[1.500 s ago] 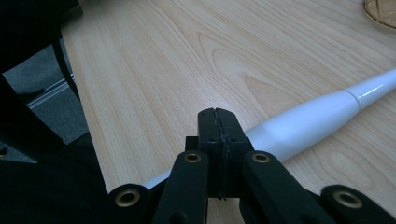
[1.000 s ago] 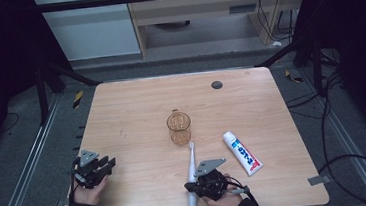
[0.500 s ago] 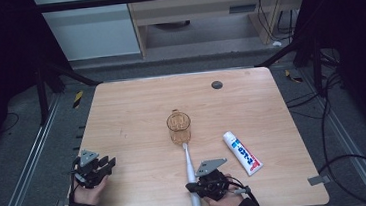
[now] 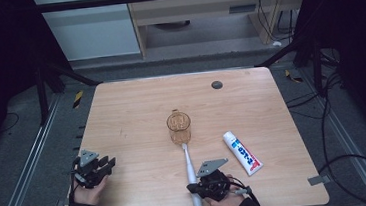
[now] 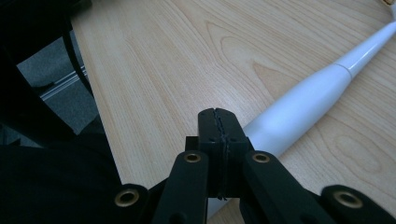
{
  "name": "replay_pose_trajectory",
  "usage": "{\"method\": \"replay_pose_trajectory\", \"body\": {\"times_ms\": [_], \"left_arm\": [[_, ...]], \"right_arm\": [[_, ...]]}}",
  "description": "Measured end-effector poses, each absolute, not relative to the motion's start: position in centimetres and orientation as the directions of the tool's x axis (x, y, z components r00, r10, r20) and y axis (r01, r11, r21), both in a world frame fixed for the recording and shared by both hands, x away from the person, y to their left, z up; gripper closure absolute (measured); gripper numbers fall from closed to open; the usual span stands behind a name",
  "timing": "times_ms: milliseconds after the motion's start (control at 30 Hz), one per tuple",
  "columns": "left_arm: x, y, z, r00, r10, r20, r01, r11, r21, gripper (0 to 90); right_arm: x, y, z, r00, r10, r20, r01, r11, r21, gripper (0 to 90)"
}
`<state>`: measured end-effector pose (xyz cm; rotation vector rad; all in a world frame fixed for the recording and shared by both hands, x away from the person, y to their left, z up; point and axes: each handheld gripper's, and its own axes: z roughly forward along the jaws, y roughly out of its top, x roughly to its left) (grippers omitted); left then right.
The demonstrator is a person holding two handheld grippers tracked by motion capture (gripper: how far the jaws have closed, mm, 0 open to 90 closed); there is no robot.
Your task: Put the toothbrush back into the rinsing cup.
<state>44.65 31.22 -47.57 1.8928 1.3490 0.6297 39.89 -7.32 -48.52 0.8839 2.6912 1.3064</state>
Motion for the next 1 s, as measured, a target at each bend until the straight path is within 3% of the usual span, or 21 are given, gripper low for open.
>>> {"method": "replay_pose_trajectory", "body": {"times_ms": [1000], "left_arm": [[44.7, 31.2, -47.6, 0.334, 0.942, -0.017, 0.593, -0.196, 0.781, 66.7]], "right_arm": [[40.0, -8.5, -48.4, -0.818, 0.536, 0.209, 0.502, 0.489, 0.713, 89.9]]}}
